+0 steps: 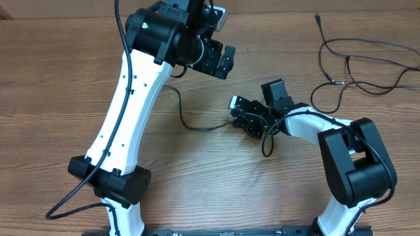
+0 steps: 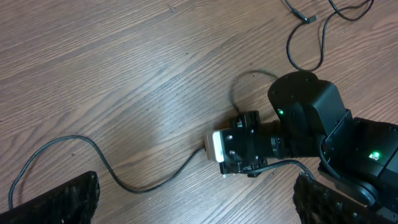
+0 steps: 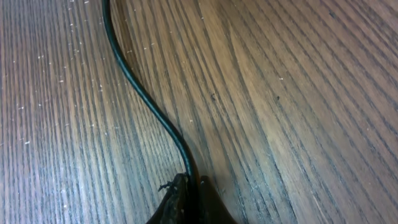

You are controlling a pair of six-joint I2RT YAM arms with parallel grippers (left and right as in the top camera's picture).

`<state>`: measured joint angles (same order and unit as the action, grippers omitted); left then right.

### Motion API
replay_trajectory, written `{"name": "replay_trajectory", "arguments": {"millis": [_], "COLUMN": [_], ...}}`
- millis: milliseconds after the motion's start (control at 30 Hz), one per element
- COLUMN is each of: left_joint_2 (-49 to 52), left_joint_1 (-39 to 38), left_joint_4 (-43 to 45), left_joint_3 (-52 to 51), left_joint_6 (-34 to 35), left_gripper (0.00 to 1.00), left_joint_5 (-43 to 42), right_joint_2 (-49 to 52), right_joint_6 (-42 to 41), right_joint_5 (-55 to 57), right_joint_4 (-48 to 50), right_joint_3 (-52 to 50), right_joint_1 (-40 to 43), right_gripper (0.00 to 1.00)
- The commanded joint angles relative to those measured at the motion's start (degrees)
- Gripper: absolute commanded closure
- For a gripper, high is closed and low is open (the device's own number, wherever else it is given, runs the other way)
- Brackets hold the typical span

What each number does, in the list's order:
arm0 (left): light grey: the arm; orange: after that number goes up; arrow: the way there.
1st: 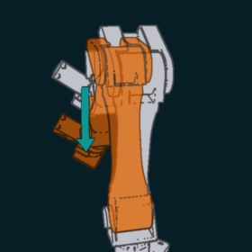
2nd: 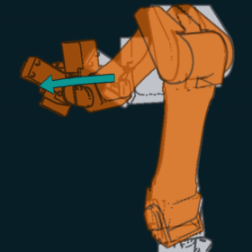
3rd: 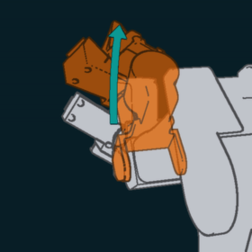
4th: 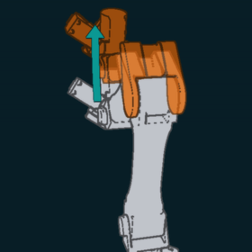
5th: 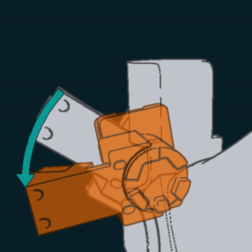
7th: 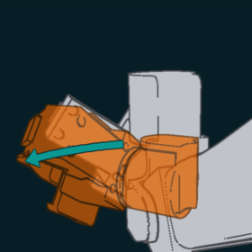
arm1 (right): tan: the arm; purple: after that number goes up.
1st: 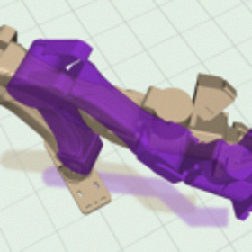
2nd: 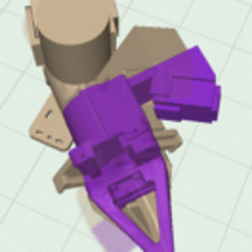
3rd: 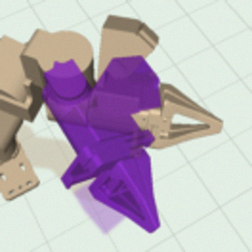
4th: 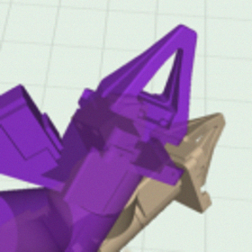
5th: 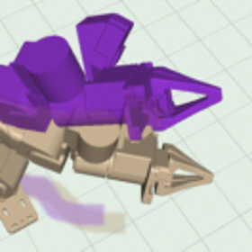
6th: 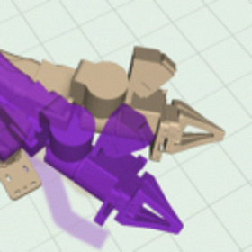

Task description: Untangle cables

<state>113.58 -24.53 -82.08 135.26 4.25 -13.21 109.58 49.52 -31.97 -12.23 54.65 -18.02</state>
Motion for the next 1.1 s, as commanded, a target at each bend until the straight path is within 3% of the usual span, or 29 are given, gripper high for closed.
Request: {"name": "replay_trajectory", "arguments": {"millis": [0,100,600,800,1067], "left_joint_2": [-0.8,-0.8,-0.8,-0.8,-0.8], "left_joint_1": [0.2,0.2,0.2,0.2,0.2], "left_joint_4": [0.0,0.0,0.0,0.0,0.0], "left_joint_3": [0.9,0.9,0.9,0.9,0.9], "left_joint_6": [-0.9,-0.9,-0.9,-0.9,-0.9], "left_gripper": [0.00,0.00,0.00,0.00,0.00], "left_joint_5": [0.3,0.3,0.3,0.3,0.3], "right_joint_2": [1.1,1.1,0.0,-7.6,-25.7], "right_joint_6": [-0.2,-0.9,-25.0,-25.7,-33.1], "right_joint_5": [1.0,0.6,-5.0,-5.2,-5.2], "right_joint_4": [-0.3,-1.2,-7.5,-12.4,-14.1], "right_joint_3": [0.1,0.1,0.2,0.2,0.3], "right_joint_1": [0.1,0.1,0.3,1.9,4.3], "right_gripper": [0.96,0.96,0.96,0.96,0.96]}}
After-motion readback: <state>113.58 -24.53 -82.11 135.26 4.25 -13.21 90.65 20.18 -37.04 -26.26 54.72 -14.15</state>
